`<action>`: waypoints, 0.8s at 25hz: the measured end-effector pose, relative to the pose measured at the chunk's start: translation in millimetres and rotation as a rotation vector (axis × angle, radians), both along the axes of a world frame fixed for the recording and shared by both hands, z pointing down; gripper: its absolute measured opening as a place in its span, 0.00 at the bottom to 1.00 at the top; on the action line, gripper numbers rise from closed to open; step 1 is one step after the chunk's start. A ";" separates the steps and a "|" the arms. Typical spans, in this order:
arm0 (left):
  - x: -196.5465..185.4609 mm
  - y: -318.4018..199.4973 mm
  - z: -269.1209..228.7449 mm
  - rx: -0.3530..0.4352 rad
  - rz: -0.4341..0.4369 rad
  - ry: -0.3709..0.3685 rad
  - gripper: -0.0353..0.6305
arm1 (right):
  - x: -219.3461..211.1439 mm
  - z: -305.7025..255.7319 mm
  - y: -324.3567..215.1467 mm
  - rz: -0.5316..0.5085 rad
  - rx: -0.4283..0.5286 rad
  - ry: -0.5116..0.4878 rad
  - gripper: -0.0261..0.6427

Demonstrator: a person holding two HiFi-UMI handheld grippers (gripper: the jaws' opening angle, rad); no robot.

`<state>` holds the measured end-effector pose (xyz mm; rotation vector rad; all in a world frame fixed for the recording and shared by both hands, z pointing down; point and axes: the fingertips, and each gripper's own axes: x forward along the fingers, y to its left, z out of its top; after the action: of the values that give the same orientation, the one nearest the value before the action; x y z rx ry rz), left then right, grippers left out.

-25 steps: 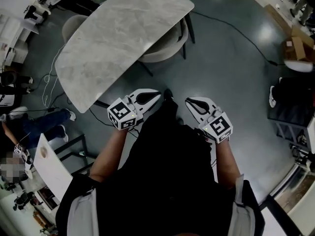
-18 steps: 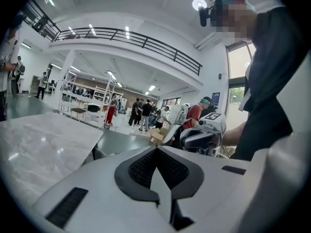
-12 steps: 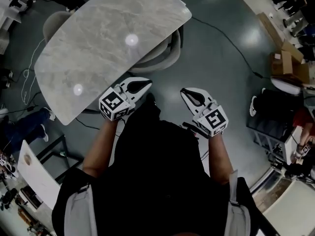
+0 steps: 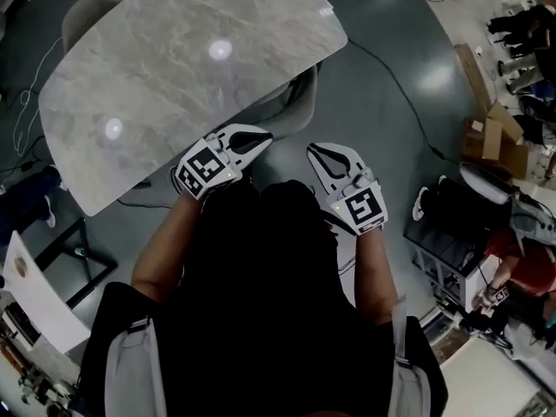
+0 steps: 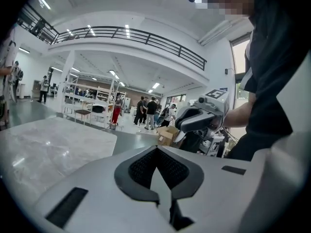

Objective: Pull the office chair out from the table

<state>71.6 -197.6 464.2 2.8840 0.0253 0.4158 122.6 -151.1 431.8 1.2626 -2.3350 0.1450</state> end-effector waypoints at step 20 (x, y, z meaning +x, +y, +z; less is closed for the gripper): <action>-3.0 -5.5 100.1 0.190 0.013 -0.407 0.09 | -33.8 146.7 -35.2 -0.542 -0.329 0.194 0.26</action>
<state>68.7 -203.1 564.3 2.9199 -0.0670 1.0502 88.8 -186.3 578.5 0.4455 -2.2756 0.2034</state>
